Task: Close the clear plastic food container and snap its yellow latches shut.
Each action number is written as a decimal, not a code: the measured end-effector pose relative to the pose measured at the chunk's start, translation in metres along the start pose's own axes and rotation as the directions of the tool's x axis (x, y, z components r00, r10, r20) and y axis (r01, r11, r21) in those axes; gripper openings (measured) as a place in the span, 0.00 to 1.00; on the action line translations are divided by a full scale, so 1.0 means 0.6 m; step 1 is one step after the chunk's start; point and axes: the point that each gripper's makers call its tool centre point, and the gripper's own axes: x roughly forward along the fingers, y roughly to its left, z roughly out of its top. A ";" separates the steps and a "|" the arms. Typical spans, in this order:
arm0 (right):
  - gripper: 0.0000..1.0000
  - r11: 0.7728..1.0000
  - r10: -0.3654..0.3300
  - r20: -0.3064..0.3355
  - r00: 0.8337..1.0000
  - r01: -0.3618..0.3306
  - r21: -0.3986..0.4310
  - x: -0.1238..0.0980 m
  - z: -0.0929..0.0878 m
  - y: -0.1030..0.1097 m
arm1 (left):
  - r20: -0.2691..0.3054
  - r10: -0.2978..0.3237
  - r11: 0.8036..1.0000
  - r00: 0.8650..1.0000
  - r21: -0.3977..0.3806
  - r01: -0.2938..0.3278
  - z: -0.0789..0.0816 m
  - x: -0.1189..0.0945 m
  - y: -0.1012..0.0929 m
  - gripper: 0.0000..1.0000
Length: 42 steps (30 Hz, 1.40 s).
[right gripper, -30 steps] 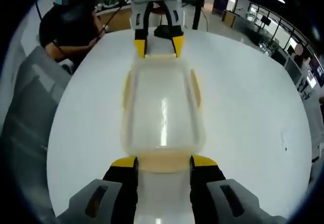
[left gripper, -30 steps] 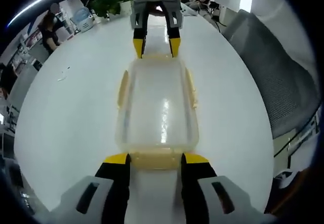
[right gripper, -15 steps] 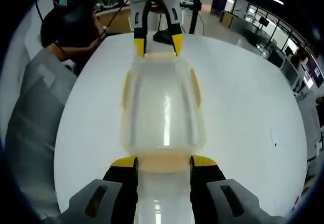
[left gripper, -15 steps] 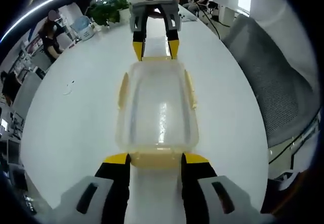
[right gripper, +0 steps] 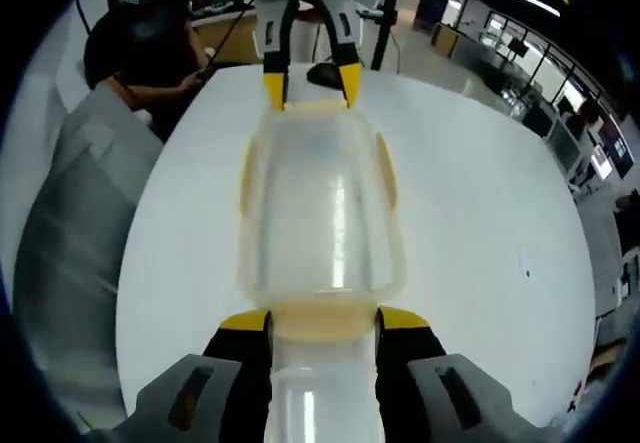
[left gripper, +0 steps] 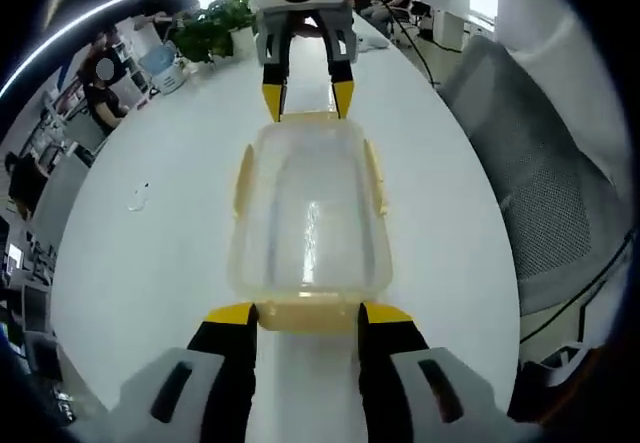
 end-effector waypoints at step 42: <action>0.39 1.000 -0.018 0.015 1.000 0.018 0.005 -0.095 -0.107 -0.003 | -0.002 0.022 0.999 1.000 0.031 -0.022 0.141 0.035 0.003 0.39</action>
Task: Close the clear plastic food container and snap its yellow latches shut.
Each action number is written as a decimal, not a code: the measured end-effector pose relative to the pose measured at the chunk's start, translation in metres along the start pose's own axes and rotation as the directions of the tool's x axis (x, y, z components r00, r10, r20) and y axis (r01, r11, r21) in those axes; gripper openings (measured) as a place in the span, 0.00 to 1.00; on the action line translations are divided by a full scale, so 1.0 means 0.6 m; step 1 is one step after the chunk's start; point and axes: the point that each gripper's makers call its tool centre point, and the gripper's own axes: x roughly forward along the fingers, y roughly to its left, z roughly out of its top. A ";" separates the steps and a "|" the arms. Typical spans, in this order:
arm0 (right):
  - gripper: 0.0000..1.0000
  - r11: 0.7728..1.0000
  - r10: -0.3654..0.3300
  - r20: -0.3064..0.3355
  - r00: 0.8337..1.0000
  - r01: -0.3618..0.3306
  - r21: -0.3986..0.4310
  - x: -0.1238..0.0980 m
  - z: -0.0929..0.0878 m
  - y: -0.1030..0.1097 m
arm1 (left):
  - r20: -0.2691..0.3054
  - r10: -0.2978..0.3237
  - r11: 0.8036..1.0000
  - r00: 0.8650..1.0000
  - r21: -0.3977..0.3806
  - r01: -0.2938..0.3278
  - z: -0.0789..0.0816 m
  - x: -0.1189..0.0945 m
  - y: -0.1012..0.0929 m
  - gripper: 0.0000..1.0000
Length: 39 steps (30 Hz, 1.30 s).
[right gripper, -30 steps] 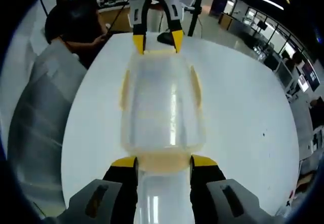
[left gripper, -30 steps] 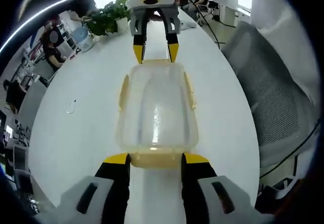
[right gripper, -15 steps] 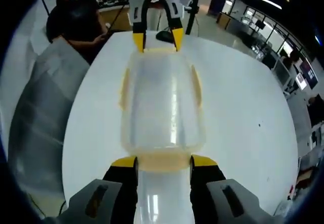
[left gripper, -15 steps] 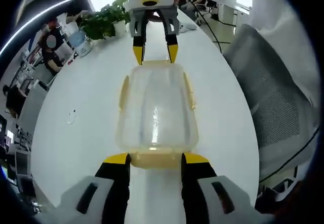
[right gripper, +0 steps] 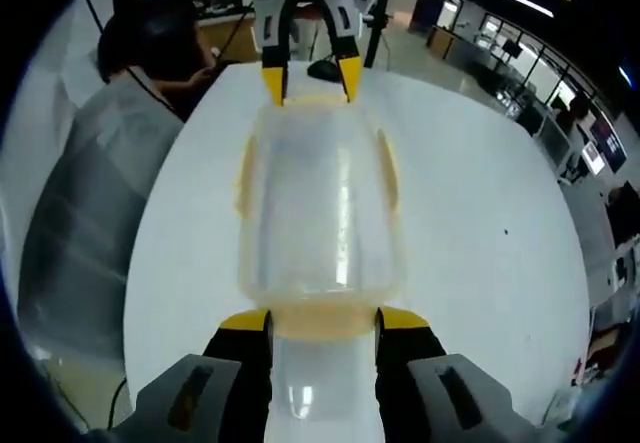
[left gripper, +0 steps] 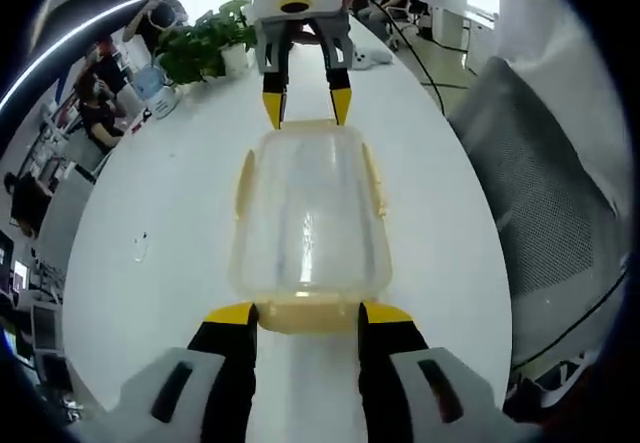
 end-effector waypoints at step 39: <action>0.39 1.000 -0.002 -0.003 1.000 0.002 0.016 -0.069 -0.124 -0.021 | -0.007 -0.010 1.000 1.000 0.013 0.011 0.119 0.076 0.023 0.40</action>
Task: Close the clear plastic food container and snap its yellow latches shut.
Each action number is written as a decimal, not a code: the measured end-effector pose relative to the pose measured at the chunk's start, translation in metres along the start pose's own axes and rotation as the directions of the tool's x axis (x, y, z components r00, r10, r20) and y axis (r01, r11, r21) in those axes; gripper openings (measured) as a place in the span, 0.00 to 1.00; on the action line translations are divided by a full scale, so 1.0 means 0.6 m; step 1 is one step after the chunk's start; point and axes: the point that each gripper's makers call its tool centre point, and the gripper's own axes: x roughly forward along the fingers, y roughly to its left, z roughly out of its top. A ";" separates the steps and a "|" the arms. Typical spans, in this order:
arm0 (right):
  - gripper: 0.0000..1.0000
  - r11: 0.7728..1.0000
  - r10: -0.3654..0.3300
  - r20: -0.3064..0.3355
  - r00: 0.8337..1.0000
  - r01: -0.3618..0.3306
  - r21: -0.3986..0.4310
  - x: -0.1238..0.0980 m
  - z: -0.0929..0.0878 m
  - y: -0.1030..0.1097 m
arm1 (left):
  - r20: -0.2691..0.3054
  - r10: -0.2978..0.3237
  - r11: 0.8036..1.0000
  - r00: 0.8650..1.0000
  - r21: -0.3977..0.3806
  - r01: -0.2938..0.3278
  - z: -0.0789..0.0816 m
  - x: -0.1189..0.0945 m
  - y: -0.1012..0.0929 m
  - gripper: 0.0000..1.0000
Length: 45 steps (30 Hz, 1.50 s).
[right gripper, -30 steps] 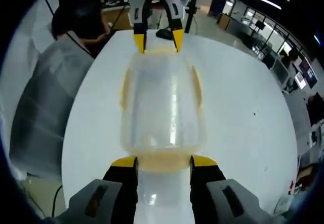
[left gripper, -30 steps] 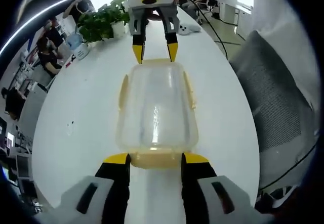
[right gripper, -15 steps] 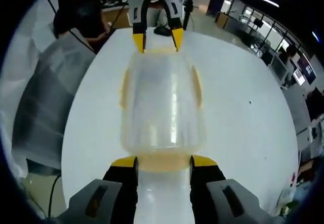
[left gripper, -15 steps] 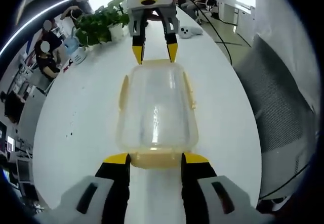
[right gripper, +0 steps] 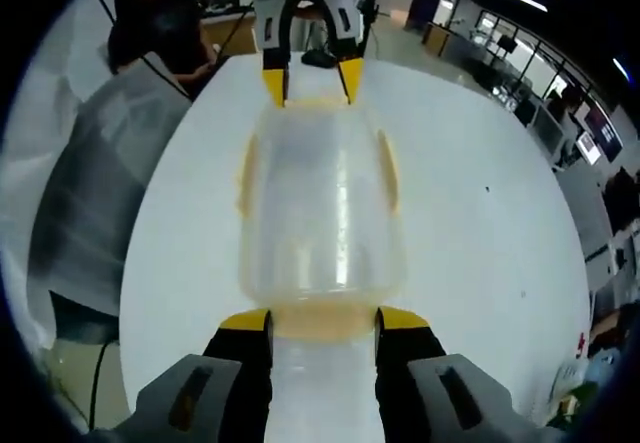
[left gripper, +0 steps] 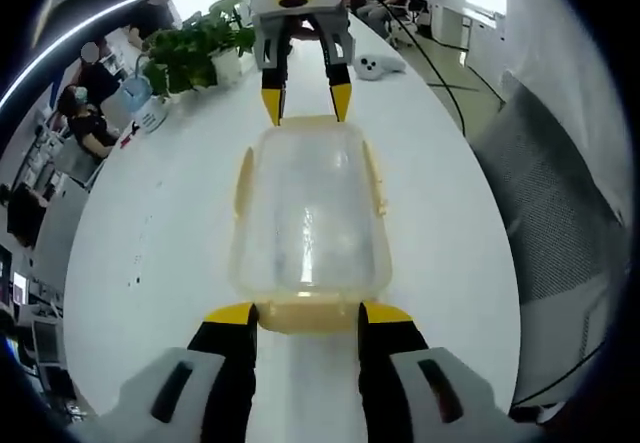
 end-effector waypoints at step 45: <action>0.39 0.997 0.062 -0.030 0.998 -0.061 0.042 -0.010 -0.086 0.002 | 0.007 -0.051 0.998 0.999 -0.022 0.051 0.046 0.078 -0.005 0.40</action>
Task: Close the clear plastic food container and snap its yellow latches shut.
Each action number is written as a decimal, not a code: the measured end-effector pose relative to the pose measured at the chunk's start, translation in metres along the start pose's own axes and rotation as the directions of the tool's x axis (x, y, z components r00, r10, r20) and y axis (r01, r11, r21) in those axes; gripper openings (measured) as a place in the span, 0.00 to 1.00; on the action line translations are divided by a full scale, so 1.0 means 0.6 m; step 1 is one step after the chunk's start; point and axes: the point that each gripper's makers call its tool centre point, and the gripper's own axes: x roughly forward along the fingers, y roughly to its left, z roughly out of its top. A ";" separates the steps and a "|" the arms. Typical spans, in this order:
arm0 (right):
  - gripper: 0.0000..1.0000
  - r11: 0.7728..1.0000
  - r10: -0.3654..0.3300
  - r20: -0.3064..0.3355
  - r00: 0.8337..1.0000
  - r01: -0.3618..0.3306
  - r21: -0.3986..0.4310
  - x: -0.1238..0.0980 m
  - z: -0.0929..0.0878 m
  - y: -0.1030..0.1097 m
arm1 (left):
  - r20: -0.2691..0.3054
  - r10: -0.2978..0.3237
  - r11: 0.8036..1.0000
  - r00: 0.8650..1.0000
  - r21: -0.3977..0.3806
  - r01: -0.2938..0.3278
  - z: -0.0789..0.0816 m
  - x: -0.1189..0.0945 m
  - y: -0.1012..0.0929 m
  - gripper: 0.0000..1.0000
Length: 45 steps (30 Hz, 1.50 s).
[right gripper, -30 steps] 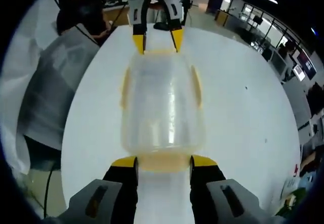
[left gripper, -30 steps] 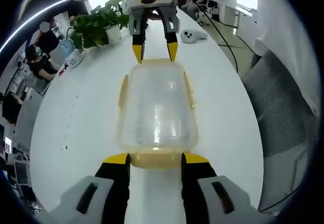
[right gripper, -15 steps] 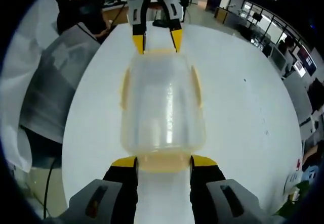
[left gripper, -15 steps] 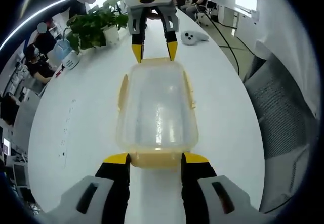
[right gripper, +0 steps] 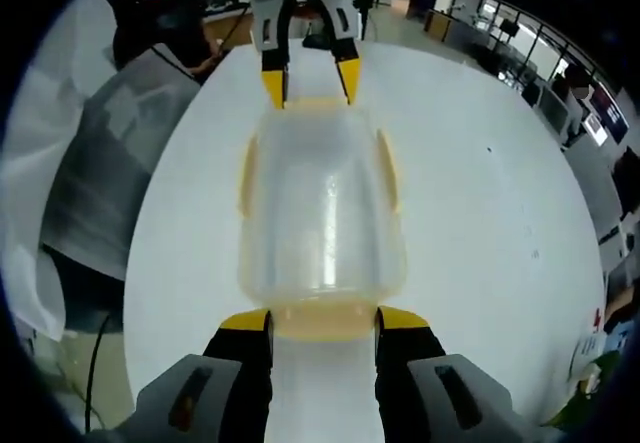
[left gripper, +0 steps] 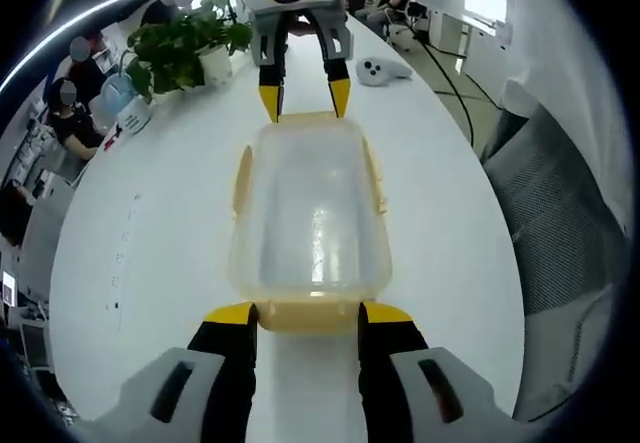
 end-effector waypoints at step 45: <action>0.53 0.998 0.033 0.015 0.999 -0.034 0.046 0.013 -0.015 0.001 | -0.004 -0.037 0.999 0.999 -0.007 0.037 -0.034 0.020 -0.006 0.49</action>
